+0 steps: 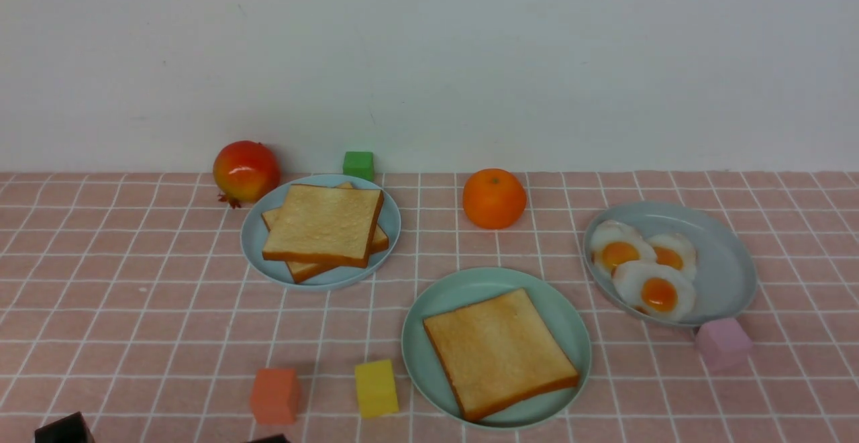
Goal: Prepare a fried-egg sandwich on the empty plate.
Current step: Use the right arm to grab a fried egg
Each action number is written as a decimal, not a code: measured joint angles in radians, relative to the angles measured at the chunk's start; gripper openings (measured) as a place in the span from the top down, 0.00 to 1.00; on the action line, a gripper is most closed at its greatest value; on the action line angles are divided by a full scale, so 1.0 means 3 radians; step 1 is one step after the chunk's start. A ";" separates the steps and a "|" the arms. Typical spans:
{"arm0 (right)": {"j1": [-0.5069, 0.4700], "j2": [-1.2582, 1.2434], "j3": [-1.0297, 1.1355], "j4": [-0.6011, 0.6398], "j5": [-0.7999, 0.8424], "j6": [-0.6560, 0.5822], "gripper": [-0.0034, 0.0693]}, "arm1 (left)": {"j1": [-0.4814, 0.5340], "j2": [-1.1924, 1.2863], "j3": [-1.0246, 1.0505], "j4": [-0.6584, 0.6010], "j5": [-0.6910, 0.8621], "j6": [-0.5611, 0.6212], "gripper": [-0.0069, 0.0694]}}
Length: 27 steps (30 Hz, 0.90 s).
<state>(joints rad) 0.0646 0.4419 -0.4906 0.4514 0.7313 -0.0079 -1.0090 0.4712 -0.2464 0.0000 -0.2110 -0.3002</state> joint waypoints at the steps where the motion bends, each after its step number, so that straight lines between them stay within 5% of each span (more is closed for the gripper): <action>1: -0.0001 0.0132 -0.0100 -0.0053 0.0051 -0.0036 0.77 | 0.0000 0.0000 0.0000 0.0000 0.0000 0.0000 0.89; 5: 0.0001 0.1442 -0.0968 -0.0541 0.0699 -0.0210 0.85 | 0.0000 0.0000 0.0000 0.0000 -0.0001 0.0000 0.89; 16: 0.0135 0.3176 -0.2026 -0.0652 0.0756 -0.0332 0.88 | 0.0000 0.0000 0.0000 0.0000 -0.0001 0.0000 0.89; 23: 0.0114 0.3890 -0.2429 -0.0724 0.0718 -0.0291 0.77 | 0.0000 0.0000 0.0000 0.0000 -0.0001 0.0000 0.89; 27: -0.0027 0.4407 -0.2791 -0.0633 0.0709 -0.0252 0.60 | 0.0000 0.0000 0.0000 0.0000 -0.0001 0.0000 0.89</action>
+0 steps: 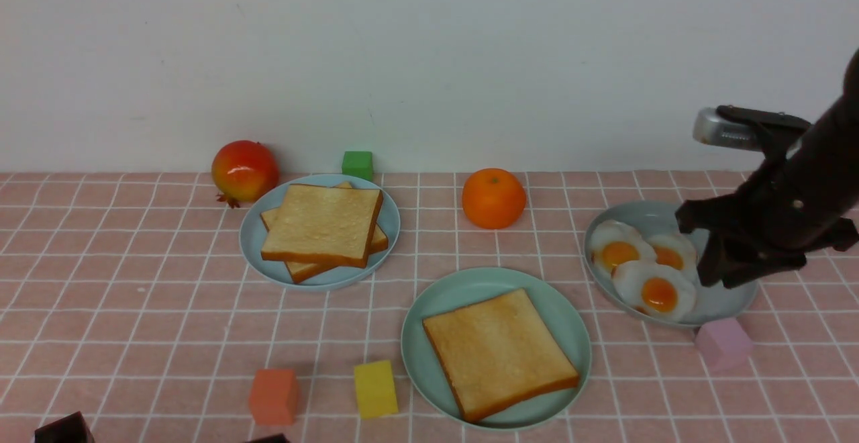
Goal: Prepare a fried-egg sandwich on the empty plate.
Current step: Use the right arm to grab a fried egg
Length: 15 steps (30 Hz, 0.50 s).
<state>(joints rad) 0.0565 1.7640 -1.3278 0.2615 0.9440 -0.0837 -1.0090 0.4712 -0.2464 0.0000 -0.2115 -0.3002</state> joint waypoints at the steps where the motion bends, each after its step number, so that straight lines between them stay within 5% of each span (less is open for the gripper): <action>1: -0.0006 0.0021 -0.0015 0.0000 0.0000 0.0000 0.59 | 0.0000 0.0000 0.0000 0.0000 0.0000 0.0000 0.89; 5: -0.0057 0.0435 -0.0360 0.0051 -0.0038 -0.0068 0.45 | 0.0000 0.0000 0.0000 0.0000 0.0000 0.0000 0.89; 15: -0.0057 0.1005 -0.0890 0.0063 0.0031 -0.0792 0.35 | 0.0000 0.0000 0.0000 0.0000 0.0000 0.0000 0.89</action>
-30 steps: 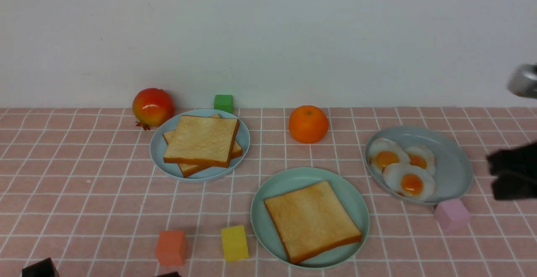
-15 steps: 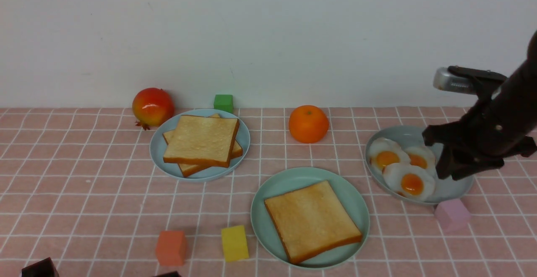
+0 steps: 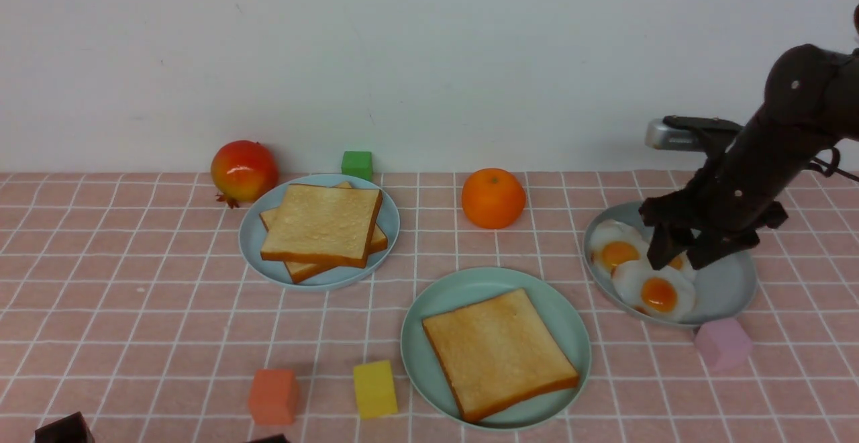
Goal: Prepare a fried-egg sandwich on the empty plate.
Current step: Use the right arm to grab a fried egg
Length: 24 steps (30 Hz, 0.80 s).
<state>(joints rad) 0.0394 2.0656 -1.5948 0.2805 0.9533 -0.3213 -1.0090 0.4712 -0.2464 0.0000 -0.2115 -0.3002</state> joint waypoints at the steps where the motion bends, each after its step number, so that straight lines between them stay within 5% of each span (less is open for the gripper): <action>1: 0.0000 0.0034 -0.0027 0.0000 0.0004 -0.0090 0.34 | 0.0000 0.0000 0.0000 0.0000 0.0000 0.0000 0.89; 10: 0.0000 0.0134 -0.0183 0.0050 0.0084 -0.0902 0.34 | 0.0000 0.0000 0.0000 0.0000 0.0000 0.0000 0.89; 18: 0.0000 0.0160 -0.0196 -0.0359 0.0236 0.1071 0.34 | 0.0000 0.0000 0.0000 0.0000 0.0000 0.0000 0.89; 24: 0.0000 0.0174 -0.0196 -0.0393 0.0048 0.1366 0.34 | 0.0000 0.0000 0.0000 0.0000 0.0000 0.0000 0.89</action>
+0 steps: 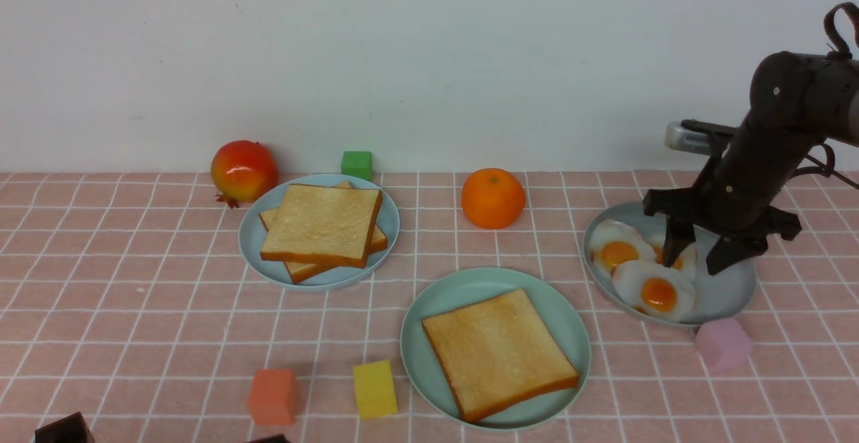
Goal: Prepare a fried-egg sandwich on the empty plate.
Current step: Use the right arm to grab a fried egg
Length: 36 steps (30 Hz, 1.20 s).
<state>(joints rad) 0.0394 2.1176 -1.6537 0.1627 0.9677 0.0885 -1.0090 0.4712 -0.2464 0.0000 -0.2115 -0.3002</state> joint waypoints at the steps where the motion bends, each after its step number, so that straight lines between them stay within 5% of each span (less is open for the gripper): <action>1: -0.0003 0.0010 0.0000 0.0090 -0.0053 -0.0055 0.34 | 0.0000 0.0000 0.0000 0.0000 0.0000 0.0000 0.89; 4: 0.0005 0.0044 0.0000 0.0318 -0.0077 -0.0589 0.35 | 0.0000 0.0000 0.0000 0.0000 0.0000 0.0000 0.89; 10: 0.0099 0.0075 0.0000 0.0603 -0.0070 -0.2746 0.35 | 0.0000 0.0000 0.0000 0.0000 0.0000 0.0000 0.88; 13: 0.0095 0.0078 0.0000 0.0575 -0.0089 -0.3027 0.35 | 0.0000 0.0000 0.0000 0.0000 0.0000 0.0000 0.88; 36: 0.0049 0.0171 -0.0038 0.0567 -0.0078 -0.2826 0.35 | 0.0000 0.0000 0.0000 0.0000 0.0000 0.0000 0.85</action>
<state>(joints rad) 0.0542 2.1690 -1.6652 0.3328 0.9442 -0.7592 -1.0090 0.4712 -0.2464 0.0000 -0.2115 -0.3002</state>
